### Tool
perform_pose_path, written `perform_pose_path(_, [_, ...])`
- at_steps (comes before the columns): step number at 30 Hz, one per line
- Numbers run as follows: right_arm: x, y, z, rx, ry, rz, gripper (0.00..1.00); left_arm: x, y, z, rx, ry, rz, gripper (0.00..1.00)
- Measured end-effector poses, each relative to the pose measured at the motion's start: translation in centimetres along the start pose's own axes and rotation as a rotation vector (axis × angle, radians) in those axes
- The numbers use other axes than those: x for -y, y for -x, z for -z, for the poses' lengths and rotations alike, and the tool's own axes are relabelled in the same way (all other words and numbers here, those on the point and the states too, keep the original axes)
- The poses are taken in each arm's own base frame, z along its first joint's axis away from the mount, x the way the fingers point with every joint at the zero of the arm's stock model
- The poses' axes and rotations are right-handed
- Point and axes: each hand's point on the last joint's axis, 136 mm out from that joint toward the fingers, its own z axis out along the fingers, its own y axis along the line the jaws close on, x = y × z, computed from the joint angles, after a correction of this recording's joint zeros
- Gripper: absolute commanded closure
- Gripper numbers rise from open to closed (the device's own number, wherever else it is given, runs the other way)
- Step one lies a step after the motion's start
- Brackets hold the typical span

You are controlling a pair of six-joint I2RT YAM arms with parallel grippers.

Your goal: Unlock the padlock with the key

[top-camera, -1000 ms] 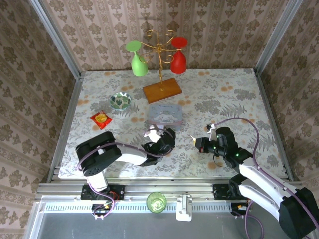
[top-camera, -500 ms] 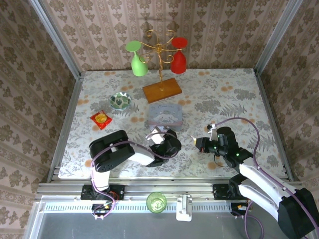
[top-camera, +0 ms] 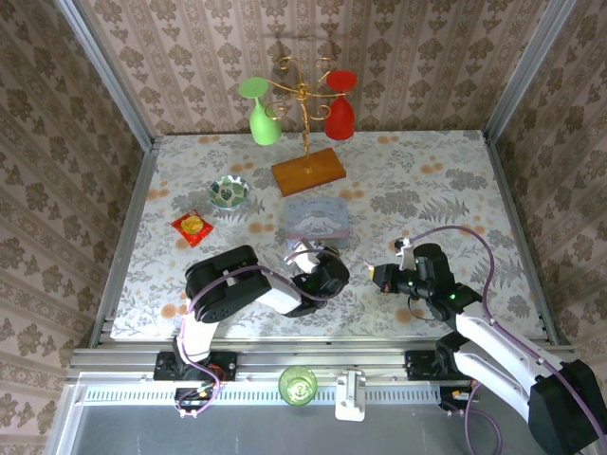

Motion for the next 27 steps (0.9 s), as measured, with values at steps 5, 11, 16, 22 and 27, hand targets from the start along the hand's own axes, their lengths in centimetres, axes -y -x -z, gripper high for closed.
perform_pose_path(5, [0.2,0.0,-0.5,-0.008,0.000,-0.005,1.00,-0.1,0.1,0.3,-0.043,-0.004,-0.002,1.00])
perform_pose_path(11, [0.8,-1.2,-1.9,-0.080,0.003,-0.033,1.00,-0.5,0.1,1.5,-0.157,-0.034,-0.008,1.00])
perform_pose_path(16, [1.0,-2.5,-3.3,-0.180,0.021,-0.071,1.00,-1.0,0.4,2.5,-0.224,-0.072,0.018,0.99])
perform_pose_path(22, [0.9,-2.8,-5.0,-0.232,0.050,-0.113,1.00,-1.4,0.8,3.1,-0.277,-0.070,0.010,0.97])
perform_pose_path(27, [0.5,-2.0,-5.2,-0.216,0.061,-0.107,1.00,-2.3,1.3,3.6,-0.289,-0.012,-0.053,0.92])
